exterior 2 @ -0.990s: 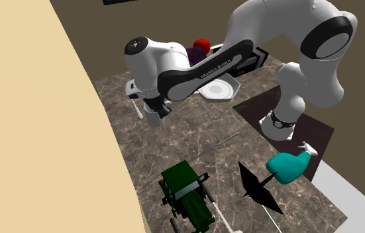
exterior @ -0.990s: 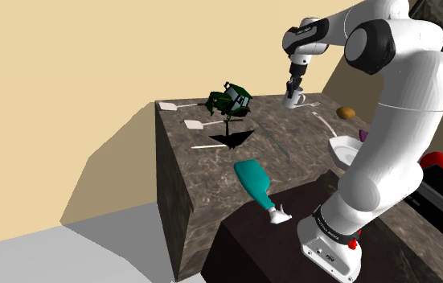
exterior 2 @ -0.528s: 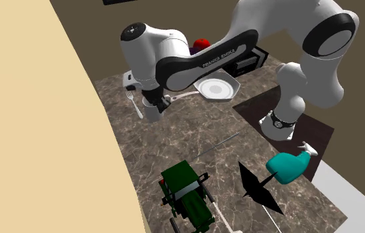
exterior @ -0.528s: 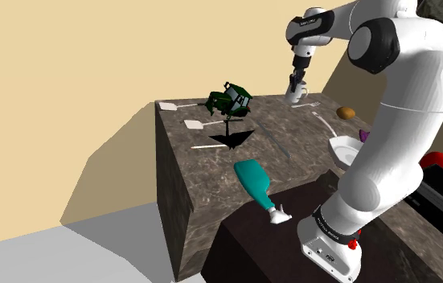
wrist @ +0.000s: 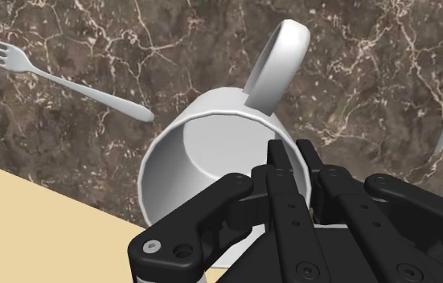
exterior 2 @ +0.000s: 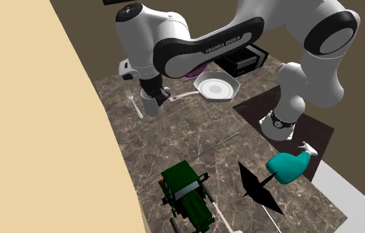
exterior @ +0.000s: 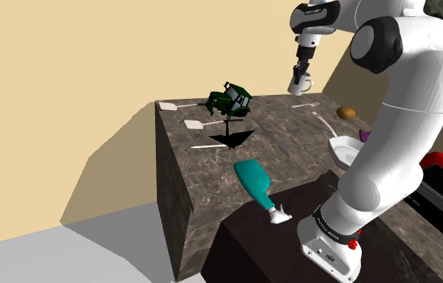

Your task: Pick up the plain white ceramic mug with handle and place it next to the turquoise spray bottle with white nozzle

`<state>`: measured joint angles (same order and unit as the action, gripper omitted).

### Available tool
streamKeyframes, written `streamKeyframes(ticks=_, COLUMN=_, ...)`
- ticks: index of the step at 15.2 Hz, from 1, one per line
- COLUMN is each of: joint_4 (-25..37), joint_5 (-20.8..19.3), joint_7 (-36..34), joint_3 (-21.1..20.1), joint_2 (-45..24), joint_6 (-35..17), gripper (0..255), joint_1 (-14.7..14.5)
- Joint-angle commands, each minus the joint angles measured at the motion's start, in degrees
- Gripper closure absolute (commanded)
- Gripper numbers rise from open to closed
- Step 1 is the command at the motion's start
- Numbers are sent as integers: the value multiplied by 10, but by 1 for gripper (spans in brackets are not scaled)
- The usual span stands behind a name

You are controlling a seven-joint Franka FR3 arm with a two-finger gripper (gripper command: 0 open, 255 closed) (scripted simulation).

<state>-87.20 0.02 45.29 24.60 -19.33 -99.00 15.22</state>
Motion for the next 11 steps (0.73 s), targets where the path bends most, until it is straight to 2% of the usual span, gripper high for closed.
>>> streamKeyframes(ticks=1, joint_4=12, joint_5=-1, joint_7=1, joint_3=1, joint_2=2, joint_6=15, gripper=255, joint_1=0)
streamKeyframes(ticks=9, joint_4=70, joint_5=0, joint_7=6, joint_3=2, joint_2=1, joint_6=70, gripper=255, joint_1=4)
streamKeyframes(ticks=11, joint_4=-3, joint_5=-21, joint_7=-14, joint_3=1, joint_2=56, joint_6=50, gripper=255, joint_1=-18)
